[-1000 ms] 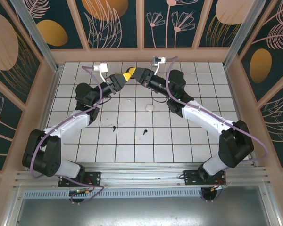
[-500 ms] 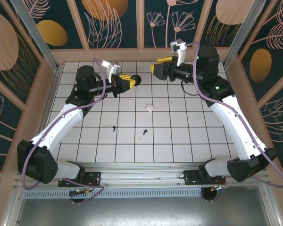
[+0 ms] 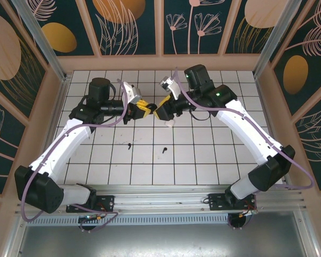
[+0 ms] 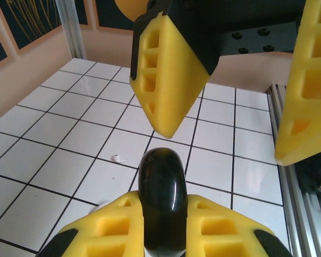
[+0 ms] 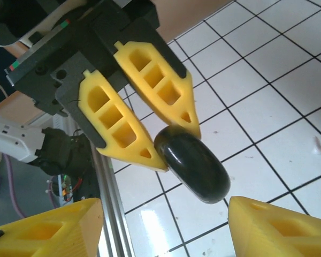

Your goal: Insert wireless bluetooth earbuds into charging case

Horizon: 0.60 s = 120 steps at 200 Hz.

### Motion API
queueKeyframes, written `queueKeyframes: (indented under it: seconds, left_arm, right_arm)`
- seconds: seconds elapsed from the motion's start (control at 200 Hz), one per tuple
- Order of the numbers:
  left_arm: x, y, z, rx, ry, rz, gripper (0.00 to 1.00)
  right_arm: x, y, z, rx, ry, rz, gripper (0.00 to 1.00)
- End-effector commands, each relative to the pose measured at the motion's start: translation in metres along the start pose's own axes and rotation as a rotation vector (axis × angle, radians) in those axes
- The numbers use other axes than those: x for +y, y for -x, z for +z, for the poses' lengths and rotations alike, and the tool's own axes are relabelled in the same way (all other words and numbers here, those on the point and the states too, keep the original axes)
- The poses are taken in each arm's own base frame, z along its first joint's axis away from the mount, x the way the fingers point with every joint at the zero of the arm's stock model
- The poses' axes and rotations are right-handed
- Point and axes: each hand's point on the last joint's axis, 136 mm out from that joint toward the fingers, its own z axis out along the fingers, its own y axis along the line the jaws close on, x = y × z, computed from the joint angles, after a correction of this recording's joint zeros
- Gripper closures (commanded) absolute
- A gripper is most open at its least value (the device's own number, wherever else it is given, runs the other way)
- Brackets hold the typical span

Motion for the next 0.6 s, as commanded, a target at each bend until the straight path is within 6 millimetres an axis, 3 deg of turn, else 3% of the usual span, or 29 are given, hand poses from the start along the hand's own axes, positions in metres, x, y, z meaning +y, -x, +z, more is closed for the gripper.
queueKeyframes:
  seconds: [0.0, 0.185, 0.355, 0.46, 0.596]
  left_arm:
    - [-0.01, -0.001, -0.003, 0.045, -0.047, 0.049, 1.0]
    - [-0.018, -0.001, 0.0, 0.068, -0.131, 0.01, 1.0]
    - [-0.019, -0.007, 0.001, 0.129, -0.173, -0.038, 1.0]
    - [-0.02, -0.01, 0.001, 0.154, -0.192, -0.059, 1.0]
    - [-0.024, -0.009, 0.001, 0.147, -0.213, -0.064, 1.0]
  right_arm:
    - [0.014, -0.003, 0.004, 0.019, 0.07, -0.038, 0.37]
    - [0.001, -0.011, 0.012, 0.052, 0.02, -0.054, 0.37]
    - [-0.013, -0.004, 0.002, 0.033, -0.09, -0.102, 0.37]
    - [-0.014, -0.001, -0.003, 0.018, -0.115, -0.119, 0.37]
    - [-0.006, -0.006, 0.005, 0.047, -0.087, -0.127, 0.36]
